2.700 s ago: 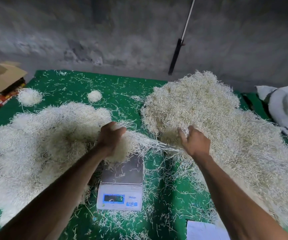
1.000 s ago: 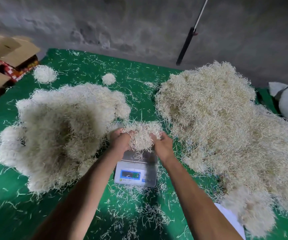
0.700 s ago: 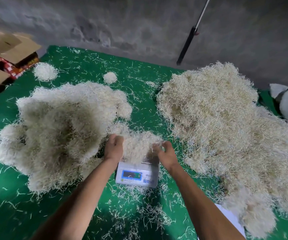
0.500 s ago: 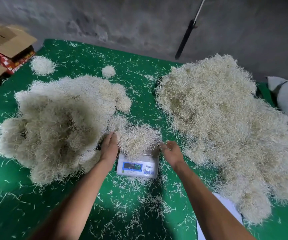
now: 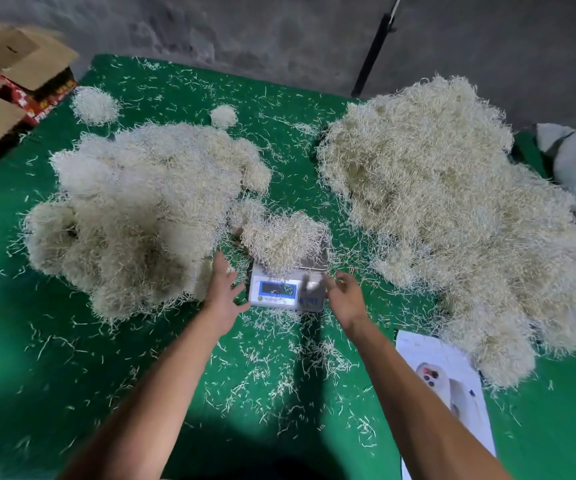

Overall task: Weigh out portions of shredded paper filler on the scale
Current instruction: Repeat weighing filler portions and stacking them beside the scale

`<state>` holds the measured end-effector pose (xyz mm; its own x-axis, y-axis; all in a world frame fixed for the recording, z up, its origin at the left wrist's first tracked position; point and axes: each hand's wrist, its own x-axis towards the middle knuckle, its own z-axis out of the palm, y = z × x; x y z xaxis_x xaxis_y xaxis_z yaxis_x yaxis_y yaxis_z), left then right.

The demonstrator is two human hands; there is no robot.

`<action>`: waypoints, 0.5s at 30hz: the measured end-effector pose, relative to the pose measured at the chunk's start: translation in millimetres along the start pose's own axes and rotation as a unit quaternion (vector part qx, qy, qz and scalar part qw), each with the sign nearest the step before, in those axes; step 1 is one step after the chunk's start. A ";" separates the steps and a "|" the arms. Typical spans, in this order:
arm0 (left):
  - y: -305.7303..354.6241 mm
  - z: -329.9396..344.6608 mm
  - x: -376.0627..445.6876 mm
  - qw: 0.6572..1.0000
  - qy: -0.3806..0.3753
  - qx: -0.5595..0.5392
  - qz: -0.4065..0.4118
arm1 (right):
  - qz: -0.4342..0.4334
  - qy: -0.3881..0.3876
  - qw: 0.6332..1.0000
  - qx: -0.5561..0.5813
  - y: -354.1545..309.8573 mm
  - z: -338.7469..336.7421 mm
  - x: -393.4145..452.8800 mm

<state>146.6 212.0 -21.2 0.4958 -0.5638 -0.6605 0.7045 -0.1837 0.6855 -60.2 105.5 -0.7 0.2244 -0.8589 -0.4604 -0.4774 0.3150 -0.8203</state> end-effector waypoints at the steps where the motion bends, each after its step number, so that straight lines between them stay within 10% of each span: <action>1: -0.1 -1.1 -1.8 1.000 0.000 -0.002 -0.003 | 0.002 0.003 1.000 0.005 0.0 0.4 -1.3; 15: 16.4 11.5 -4.0 0.999 -0.019 0.043 -0.020 | 0.000 0.027 0.999 0.036 -15.0 9.3 19.3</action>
<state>150.3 201.9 -3.9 0.4468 -0.5846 -0.6772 0.6768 -0.2741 0.6832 -40.9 87.9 -0.5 0.1775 -0.8782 -0.4441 -0.4152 0.3423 -0.8429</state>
